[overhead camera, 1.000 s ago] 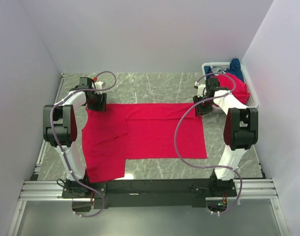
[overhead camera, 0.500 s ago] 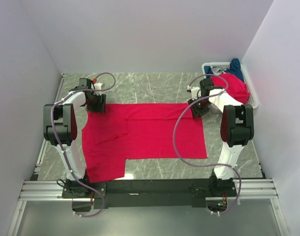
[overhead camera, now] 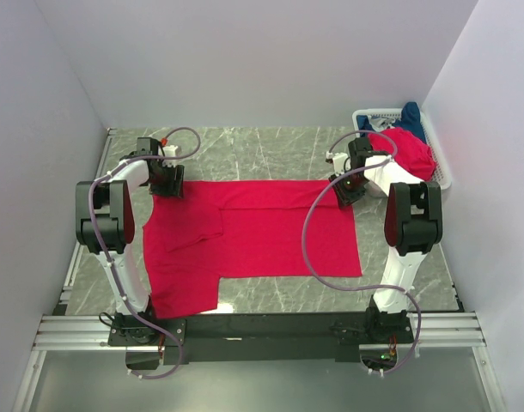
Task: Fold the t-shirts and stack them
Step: Fold the tshirt
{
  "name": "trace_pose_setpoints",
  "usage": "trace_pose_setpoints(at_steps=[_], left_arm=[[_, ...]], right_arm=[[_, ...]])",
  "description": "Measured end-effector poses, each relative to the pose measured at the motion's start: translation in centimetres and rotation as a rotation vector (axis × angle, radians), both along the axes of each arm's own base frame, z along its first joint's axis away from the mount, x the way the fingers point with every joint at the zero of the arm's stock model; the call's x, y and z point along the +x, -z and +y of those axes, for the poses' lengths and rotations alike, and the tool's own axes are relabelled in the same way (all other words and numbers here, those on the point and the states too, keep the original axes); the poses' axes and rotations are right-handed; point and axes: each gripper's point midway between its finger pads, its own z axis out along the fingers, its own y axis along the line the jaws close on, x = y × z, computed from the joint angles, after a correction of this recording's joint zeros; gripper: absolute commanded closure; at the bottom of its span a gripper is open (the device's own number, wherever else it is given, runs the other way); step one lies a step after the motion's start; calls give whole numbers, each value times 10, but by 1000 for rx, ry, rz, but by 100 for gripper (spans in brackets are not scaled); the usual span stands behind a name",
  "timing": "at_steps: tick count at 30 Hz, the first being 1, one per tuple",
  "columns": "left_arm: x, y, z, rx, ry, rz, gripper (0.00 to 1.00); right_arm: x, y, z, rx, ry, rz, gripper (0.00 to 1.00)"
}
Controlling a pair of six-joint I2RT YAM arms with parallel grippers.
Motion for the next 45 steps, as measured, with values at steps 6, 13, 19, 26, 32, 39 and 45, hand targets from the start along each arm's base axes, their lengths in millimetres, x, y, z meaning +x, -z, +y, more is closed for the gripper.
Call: trace_pose_setpoints(at_steps=[6,13,19,26,32,39,45], left_arm=[[0,1,0,0,0,1,39],[1,2,0,0,-1,2,40],[3,3,5,12,-13,2,53],[7,5,14,26,-42,4,66],[7,5,16,30,-49,5,66],[7,5,17,30,-52,5,65],[7,5,26,23,-71,3,64]], right_arm=[[1,1,-2,-10,-14,-3,61],[2,11,0,-15,-37,16,77],[2,11,0,-17,-57,16,100],[-4,1,-1,-57,-122,-19,100],[-25,-2,5,-109,-172,-20,100],[-29,8,-5,-187,-146,-22,100],[-8,9,-13,-220,-82,-58,83]])
